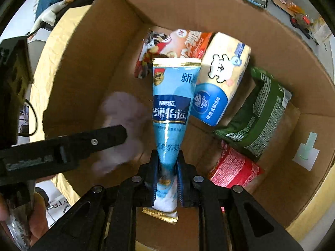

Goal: Organize soft objects

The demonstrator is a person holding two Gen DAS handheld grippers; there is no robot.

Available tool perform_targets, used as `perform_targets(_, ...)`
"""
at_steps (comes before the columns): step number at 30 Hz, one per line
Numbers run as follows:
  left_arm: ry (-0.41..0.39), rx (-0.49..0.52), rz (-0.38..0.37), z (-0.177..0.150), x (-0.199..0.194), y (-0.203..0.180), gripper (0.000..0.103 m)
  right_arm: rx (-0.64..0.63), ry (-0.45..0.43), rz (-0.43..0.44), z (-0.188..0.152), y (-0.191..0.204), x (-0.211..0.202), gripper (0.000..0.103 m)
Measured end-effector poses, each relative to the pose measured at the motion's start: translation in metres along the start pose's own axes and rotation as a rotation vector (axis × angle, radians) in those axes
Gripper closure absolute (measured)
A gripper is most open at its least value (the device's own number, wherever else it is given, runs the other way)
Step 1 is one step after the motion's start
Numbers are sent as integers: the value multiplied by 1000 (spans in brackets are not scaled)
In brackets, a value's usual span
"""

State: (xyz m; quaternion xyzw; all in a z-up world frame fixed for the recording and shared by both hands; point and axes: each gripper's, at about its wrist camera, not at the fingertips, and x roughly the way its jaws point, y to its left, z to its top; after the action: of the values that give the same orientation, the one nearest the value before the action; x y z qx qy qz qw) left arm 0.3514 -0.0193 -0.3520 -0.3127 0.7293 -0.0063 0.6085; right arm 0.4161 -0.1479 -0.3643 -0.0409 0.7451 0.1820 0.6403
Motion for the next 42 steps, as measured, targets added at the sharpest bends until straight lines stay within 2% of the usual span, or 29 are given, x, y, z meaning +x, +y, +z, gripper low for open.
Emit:
perform_targets(4, -15, 15, 12, -2, -5, -2, 25, -2, -8, 6, 0, -5, 2, 56)
perform_targets(8, -24, 45, 35, 7, 1, -7, 15, 17, -23, 6, -2, -12, -2, 55)
perform_targets(10, -42, 73, 78, 4, -1, -12, 9, 33, -39, -10, -4, -18, -5, 53)
perform_targets(15, -123, 178, 168, -7, -14, -24, 5, 108, -95, -36, -20, -38, -18, 51)
perform_targets(18, -191, 256, 250, -17, -24, -32, 4, 164, -139, -63, -33, -50, -28, 49)
perform_targets(21, -253, 326, 321, -27, -29, -38, 2, 227, -171, -87, -50, -62, -39, 34)
perform_targets(23, -293, 374, 372, -35, -30, -43, 2, 262, -188, -102, -63, -61, -45, 18)
perform_targets(25, -328, 407, 407, -39, -32, -46, 1, 297, -204, -111, -77, -60, -46, 11)
perform_targets(27, -350, 430, 417, -43, -34, -47, 0, 323, -231, -132, -89, -61, -50, 10)
perform_targets(29, -369, 447, 423, -47, -36, -49, 0, 365, -254, -137, -99, -64, -55, 0)
perform_targets(35, -438, 487, 448, -66, -49, -55, 0, 450, -317, -171, -119, -65, -65, 0)
perform_targets(42, -507, 511, 452, -93, -75, -64, 0, 458, -379, -194, -139, -55, -87, 0)
